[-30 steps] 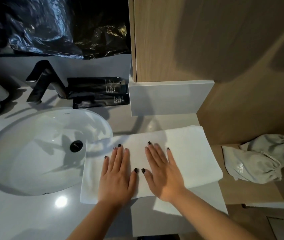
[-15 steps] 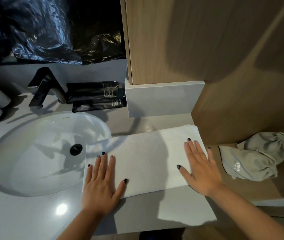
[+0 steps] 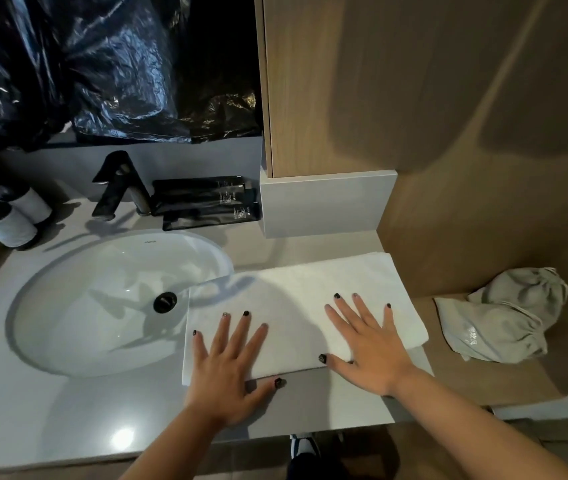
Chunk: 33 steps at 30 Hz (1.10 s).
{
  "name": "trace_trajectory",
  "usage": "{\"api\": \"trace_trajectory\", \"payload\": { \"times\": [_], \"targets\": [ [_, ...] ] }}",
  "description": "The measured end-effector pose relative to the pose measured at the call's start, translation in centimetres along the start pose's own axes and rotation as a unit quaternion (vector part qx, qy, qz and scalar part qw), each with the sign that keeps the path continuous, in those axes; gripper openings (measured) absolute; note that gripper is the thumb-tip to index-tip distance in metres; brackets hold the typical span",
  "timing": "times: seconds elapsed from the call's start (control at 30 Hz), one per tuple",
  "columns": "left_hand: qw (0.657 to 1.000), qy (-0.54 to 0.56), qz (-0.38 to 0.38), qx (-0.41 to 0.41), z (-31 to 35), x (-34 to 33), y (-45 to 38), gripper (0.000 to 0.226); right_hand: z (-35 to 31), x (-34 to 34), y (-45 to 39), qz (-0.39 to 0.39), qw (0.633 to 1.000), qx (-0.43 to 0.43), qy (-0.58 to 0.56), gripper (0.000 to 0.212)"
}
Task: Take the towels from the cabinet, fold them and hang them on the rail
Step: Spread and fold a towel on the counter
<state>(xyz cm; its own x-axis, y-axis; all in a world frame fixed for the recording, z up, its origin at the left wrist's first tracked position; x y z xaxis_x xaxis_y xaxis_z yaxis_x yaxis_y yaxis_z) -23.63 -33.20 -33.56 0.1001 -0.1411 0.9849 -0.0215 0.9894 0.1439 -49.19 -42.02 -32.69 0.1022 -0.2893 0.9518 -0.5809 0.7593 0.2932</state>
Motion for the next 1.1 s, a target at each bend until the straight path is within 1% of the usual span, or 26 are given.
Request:
{"api": "trace_trajectory", "payload": {
  "times": [0.07, 0.2, 0.27, 0.4, 0.47, 0.53, 0.57, 0.67, 0.77, 0.87, 0.93, 0.97, 1.03, 1.07, 1.1],
  "targets": [
    [1.000, 0.000, 0.003, -0.007, -0.4, -0.2, 0.9, 0.085, -0.8, -0.1, 1.0, -0.016, 1.000, -0.004, -0.009, 0.097],
    [0.999, -0.012, -0.004, -0.032, -0.9, -0.7, 3.8, 0.089, -2.5, -1.2, 3.4, -0.012, 1.000, -0.001, -0.013, 0.106],
    [0.999, -0.021, -0.002, -0.047, -0.8, -1.0, 5.3, 0.092, -3.2, -1.7, 4.7, -0.007, 1.000, 0.001, -0.004, 0.107],
    [0.997, -0.050, 0.018, -0.057, -1.2, -1.2, 8.0, 0.100, -4.8, -2.4, 7.1, -0.024, 1.000, 0.009, 0.006, 0.111],
    [0.996, -0.061, 0.009, -0.060, -1.7, -1.3, 8.9, 0.105, -5.6, -2.8, 8.2, -0.038, 0.999, 0.008, 0.023, 0.110],
    [0.997, -0.048, -0.003, -0.057, -2.3, -1.7, 9.7, 0.114, -6.5, -2.8, 9.3, -0.038, 0.998, 0.001, 0.044, 0.108],
    [0.997, -0.040, 0.005, -0.059, -2.4, -1.9, 10.1, 0.114, -6.9, -2.8, 9.9, -0.038, 0.998, -0.004, 0.051, 0.106],
    [0.995, -0.045, 0.060, -0.066, -3.3, -2.3, 11.2, 0.105, -7.4, -2.5, 11.3, -0.030, 0.999, -0.011, 0.043, 0.101],
    [0.994, -0.052, 0.074, -0.070, -4.6, -1.9, 11.3, 0.104, -6.9, -2.1, 12.4, -0.008, 1.000, -0.003, -0.004, 0.092],
    [0.993, 0.007, 0.099, -0.059, -6.4, -0.2, 11.0, 0.087, -5.5, -0.7, 12.8, -0.003, 0.997, -0.020, -0.068, 0.078],
    [0.992, 0.046, 0.104, -0.050, -7.7, 1.4, 10.7, 0.064, -4.1, 0.1, 12.6, 0.003, 0.995, -0.038, -0.091, 0.068],
    [0.993, 0.065, 0.093, -0.037, -8.6, 1.9, 10.4, 0.051, -3.3, 0.4, 12.5, 0.005, 0.994, -0.051, -0.095, 0.062],
    [0.989, 0.143, 0.040, 0.000, -9.8, 3.1, 9.7, 0.038, -1.7, 0.9, 12.1, 0.011, 0.987, -0.080, -0.136, 0.045],
    [0.980, 0.199, 0.006, 0.015, -10.1, 3.6, 9.4, 0.028, -0.9, 1.1, 11.9, 0.014, 0.980, -0.090, -0.176, 0.032],
    [0.964, 0.266, -0.017, 0.023, -10.2, 4.0, 9.1, 0.015, -0.2, 1.3, 11.7, 0.022, 0.972, -0.096, -0.214, 0.019]
  ]
}}
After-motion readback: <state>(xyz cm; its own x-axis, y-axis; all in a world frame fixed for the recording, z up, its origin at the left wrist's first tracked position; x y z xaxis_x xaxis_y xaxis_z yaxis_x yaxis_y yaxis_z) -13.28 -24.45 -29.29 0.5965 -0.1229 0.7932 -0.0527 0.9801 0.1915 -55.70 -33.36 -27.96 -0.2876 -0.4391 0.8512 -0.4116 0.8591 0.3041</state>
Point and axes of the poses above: each hand's wrist, its own y-axis away from the middle knuckle, its own x-axis out of the back of the hand, z = x × y, the point moved 3 cm from there along -y, towards the middle knuckle, and after that the axes turned 6 degrees about x, right-handed, at the moved point
